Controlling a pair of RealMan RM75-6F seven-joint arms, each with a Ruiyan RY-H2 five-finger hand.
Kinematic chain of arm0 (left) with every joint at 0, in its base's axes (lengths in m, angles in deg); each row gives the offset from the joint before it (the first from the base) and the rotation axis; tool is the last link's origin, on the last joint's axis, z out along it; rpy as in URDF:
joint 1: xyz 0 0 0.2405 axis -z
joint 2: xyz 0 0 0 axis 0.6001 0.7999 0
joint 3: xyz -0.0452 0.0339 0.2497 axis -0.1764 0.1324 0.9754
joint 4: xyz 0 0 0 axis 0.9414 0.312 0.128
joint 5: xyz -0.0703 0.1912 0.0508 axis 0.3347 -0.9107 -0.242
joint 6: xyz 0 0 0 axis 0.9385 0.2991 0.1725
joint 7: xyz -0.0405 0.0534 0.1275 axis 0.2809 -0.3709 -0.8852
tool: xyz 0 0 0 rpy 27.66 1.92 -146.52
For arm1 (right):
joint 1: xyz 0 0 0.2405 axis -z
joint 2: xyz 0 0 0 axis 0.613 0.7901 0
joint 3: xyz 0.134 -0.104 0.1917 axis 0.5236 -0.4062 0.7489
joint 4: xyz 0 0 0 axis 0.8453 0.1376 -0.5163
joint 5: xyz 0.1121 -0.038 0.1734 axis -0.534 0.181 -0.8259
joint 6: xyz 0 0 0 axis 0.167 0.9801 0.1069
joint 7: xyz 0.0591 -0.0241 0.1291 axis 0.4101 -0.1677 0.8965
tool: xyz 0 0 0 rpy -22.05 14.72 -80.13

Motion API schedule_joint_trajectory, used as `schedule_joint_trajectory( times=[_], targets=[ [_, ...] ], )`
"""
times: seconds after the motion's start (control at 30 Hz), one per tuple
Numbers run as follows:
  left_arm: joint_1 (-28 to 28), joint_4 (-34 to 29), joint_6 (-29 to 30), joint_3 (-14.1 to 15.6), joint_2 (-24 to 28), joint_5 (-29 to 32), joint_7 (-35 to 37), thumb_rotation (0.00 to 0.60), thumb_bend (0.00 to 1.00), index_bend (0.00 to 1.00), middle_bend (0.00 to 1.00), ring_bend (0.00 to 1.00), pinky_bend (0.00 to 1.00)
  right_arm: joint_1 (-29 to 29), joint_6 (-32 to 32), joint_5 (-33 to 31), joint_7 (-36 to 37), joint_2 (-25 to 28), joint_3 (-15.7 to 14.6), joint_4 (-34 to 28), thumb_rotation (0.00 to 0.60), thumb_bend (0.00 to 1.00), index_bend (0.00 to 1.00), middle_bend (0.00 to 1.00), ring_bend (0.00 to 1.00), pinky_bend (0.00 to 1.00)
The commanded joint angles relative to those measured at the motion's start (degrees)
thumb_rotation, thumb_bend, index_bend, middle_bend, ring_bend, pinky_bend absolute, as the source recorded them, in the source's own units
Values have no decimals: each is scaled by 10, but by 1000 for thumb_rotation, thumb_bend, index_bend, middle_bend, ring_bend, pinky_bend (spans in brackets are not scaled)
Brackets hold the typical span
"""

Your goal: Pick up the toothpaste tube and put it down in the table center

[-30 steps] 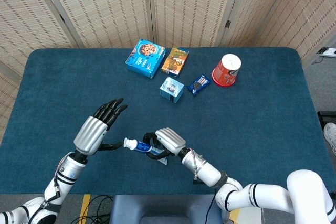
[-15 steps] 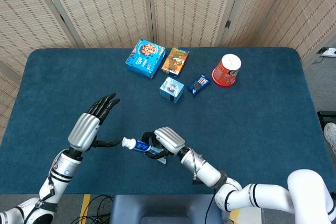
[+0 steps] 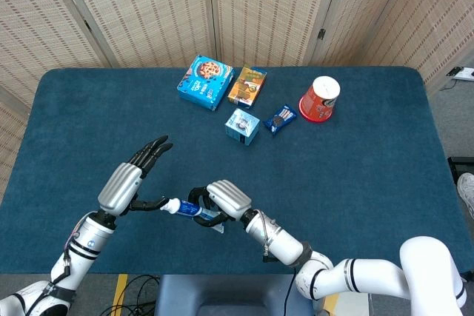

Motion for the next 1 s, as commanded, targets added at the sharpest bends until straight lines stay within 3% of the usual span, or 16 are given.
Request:
schedule_joint_trajectory(
  times=[0.03,0.43,1.0],
  targets=[
    [6,-2,-6,2,-3,6,-20,19,0,57,20,38,157,-8,-6,-11,-12,-4,8,-7,600,583,763,736,606,557],
    [22,-17,-28,9,-15,20,-65,1,0,35,20,36,156,-26,6,-38,-57,-23,30,-15,600,611,769,739,609,571],
    [34,-29,-51,16,-8,43,-98,1,0,8,20,36,156,-30,20,-49,-65,-41,36,-4,600,620,778,747,615,571]
  ],
)
